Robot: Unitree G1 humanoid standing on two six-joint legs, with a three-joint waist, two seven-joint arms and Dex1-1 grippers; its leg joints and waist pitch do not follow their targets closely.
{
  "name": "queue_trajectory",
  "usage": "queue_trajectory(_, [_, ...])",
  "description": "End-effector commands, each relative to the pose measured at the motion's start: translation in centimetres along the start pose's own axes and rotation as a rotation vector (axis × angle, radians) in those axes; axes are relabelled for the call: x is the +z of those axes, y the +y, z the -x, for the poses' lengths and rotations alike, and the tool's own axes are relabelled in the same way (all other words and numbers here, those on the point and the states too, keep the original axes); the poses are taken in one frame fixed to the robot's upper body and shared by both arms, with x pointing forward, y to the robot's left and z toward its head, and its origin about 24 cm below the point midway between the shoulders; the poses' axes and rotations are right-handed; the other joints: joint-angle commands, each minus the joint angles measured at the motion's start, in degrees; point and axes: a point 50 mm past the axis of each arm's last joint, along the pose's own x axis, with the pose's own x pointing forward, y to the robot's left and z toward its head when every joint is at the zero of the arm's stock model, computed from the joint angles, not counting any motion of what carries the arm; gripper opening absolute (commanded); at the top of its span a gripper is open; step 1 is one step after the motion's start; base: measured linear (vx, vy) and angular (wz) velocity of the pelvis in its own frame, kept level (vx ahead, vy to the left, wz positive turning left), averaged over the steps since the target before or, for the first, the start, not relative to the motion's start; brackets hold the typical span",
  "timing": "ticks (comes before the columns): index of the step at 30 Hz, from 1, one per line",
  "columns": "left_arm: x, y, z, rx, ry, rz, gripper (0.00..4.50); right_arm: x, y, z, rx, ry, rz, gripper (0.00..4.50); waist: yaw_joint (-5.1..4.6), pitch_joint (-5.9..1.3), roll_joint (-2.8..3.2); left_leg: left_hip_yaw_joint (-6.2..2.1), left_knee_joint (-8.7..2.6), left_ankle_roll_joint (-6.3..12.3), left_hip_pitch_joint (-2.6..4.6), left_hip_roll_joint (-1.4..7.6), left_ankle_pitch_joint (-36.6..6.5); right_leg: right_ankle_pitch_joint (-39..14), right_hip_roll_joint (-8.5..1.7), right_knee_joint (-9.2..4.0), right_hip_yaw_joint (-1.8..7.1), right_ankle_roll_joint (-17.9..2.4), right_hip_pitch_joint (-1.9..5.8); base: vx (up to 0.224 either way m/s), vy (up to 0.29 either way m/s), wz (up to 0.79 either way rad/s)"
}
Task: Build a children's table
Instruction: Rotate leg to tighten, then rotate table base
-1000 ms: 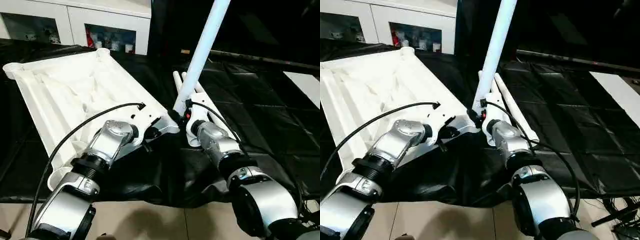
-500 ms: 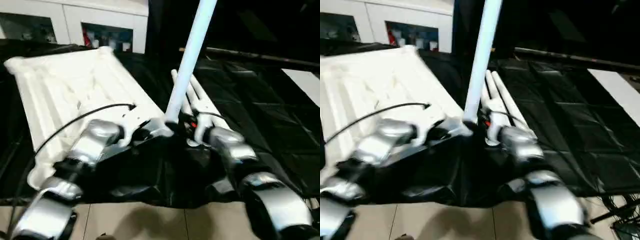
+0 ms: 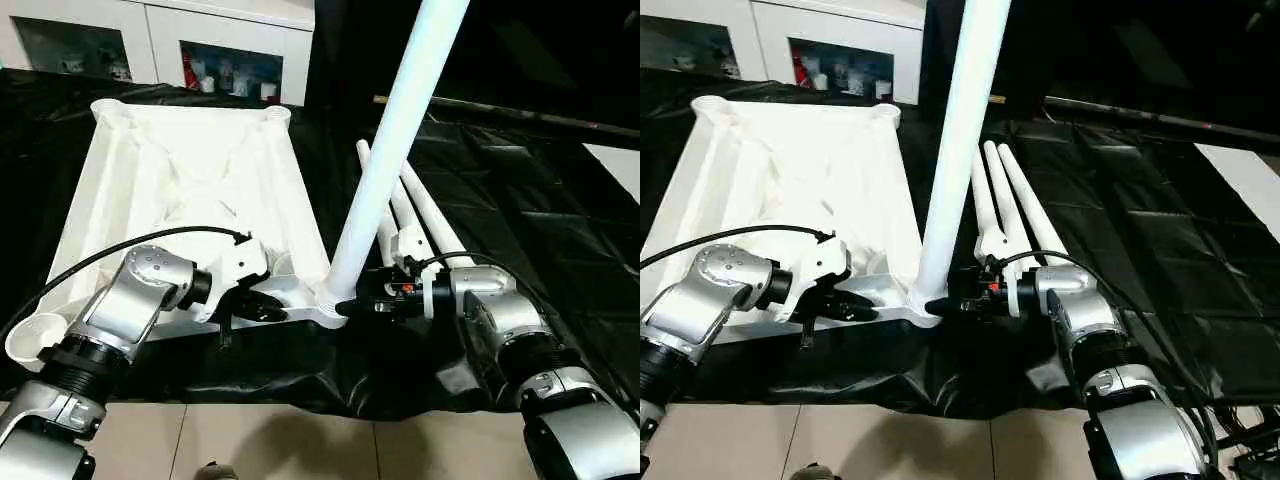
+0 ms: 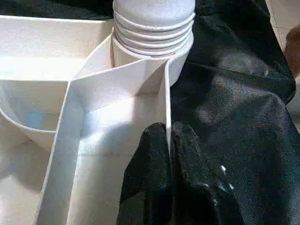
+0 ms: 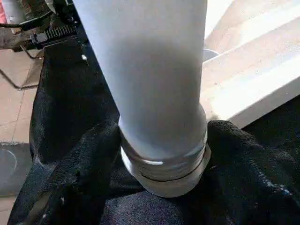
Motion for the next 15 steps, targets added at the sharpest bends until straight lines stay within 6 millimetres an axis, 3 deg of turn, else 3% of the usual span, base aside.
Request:
queue_trajectory(1, [-0.1,-1.8,-2.2,-0.162,0.018,-0.012,0.0,0.5,0.0,0.2,-0.004,-0.001,0.026,3.17,-0.05,-2.95,0.96,0.28,-3.0,-0.27,0.83,0.43,-10.9,-4.1,-4.18,-4.21,2.8,-11.1,2.25,0.0,0.0,0.0])
queue_trajectory(6, [-0.4,0.1,-2.4,0.045,0.033,0.027,0.0,0.4,-0.6,0.7,-0.108,-0.007,0.027,3.17,0.21,-2.84,0.61,0.4,-2.94,-0.19,0.89,0.35,-10.7,-4.8,-4.16,-4.4,2.8,-10.6,2.16,0.0,0.0,0.0])
queue_trajectory(7, [-0.5,1.1,-2.4,0.153,0.043,0.056,0.0,0.5,-0.9,1.1,-0.163,-0.032,0.014,3.17,0.41,-2.64,0.73,0.42,-3.05,-0.74,1.14,0.36,-12.4,-7.9,-4.23,-4.75,2.86,-10.1,1.87,0.0,0.0,0.0])
queue_trajectory(9, [-0.6,2.4,-2.4,0.292,0.041,0.109,0.0,0.6,-1.2,1.8,-0.217,-0.078,-0.012,3.17,0.74,-2.6,0.38,0.39,-2.99,-1.41,1.4,0.35,-14.8,-13.7,-4.45,-5.26,2.95,-8.7,1.7,0.0,0.0,0.0])
queue_trajectory(11, [-0.4,3.1,-2.5,0.358,0.031,0.15,0.0,0.7,-1.3,2.4,-0.256,-0.108,-0.019,3.17,0.81,-2.6,0.28,0.22,-3.0,-1.2,0.9,0.25,-15.0,-15.7,-4.5,-5.45,2.88,-7.3,2.03,0.0,0.0,0.0])
queue_trajectory(12, [-0.3,3.2,-2.5,0.374,0.031,0.163,0.0,0.7,-1.3,2.6,-0.264,-0.113,-0.021,3.17,0.77,-2.64,0.62,0.03,-3.01,-1.26,0.68,0.18,-15.0,-16.6,-4.58,-5.46,2.79,-6.6,2.08,0.0,0.0,0.0])
queue_trajectory(14, [0.0,3.4,-2.8,0.385,0.023,0.164,0.0,0.6,-1.2,2.9,-0.294,-0.117,-0.008,3.17,0.25,-2.74,0.35,-0.26,-3.17,-1.3,-0.03,0.0,-13.9,-16.9,-4.45,-5.57,2.55,-5.5,2.55,0.0,0.0,0.0])
queue_trajectory(15, [0.2,3.5,-2.9,0.39,0.017,0.164,0.0,0.5,-1.3,2.9,-0.307,-0.118,-0.006,3.17,0.26,-2.85,0.82,-0.38,-3.24,-1.45,0.03,0.01,-13.8,-16.8,-4.44,-5.53,2.47,-5.4,2.53,0.0,0.0,0.0])
